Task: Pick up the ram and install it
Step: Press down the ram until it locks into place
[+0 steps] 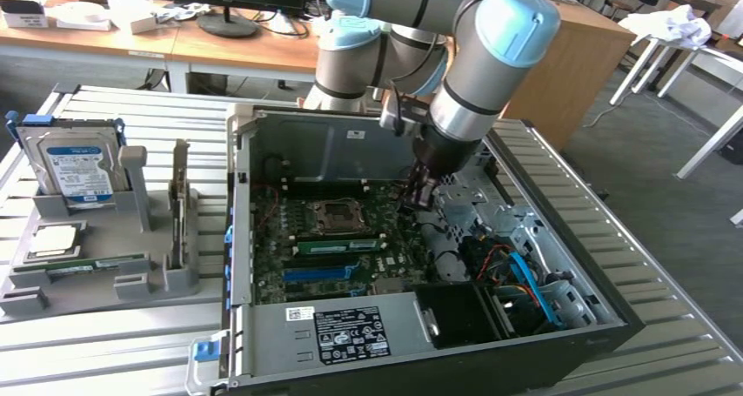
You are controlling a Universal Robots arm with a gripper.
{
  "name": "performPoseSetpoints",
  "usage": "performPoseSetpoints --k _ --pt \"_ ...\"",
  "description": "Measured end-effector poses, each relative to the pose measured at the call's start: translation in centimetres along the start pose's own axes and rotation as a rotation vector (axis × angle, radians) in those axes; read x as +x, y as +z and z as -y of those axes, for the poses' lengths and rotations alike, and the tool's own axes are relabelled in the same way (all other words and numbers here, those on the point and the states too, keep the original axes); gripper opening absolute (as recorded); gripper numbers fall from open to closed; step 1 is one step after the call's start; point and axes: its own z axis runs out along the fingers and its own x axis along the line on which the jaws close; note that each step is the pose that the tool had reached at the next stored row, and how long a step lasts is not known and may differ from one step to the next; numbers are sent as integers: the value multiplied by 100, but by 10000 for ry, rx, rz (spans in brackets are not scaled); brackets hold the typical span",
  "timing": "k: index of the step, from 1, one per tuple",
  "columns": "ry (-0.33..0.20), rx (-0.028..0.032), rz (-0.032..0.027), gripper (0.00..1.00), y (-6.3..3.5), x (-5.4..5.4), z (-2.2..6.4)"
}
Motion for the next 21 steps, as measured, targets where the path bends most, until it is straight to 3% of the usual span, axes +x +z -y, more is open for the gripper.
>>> performPoseSetpoints --k 21 --pt "2998 336 289 10 19 2 2"
